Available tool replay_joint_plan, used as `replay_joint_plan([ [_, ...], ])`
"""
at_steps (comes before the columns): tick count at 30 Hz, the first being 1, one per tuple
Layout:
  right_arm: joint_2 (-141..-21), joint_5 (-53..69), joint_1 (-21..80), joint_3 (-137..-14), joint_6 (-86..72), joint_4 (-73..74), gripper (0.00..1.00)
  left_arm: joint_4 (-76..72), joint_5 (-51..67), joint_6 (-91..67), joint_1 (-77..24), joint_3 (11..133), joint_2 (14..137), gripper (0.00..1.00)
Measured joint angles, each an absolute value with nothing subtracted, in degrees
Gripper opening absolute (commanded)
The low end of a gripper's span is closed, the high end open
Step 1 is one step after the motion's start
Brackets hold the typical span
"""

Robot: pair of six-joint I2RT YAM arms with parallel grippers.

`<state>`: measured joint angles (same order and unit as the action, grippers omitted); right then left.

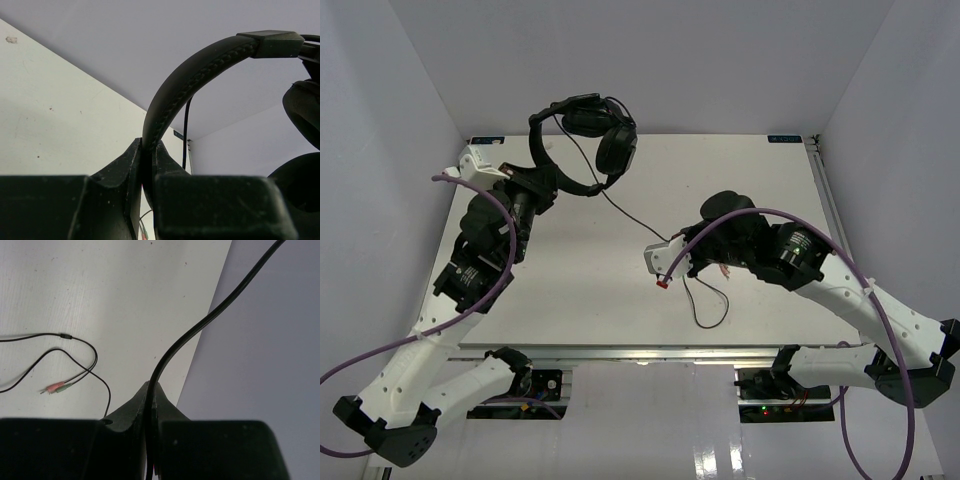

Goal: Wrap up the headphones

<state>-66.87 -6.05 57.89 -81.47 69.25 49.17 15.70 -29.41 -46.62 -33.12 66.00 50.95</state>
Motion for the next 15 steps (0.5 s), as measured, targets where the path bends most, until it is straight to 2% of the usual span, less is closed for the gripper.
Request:
replay_joint_plan([
  [15, -66.5, -11.2, 56.7, -77.9, 70.0, 43.1, 0.08, 17.6, -29.4, -46.5, -33.1, 63.2, 47.6, 0.00],
])
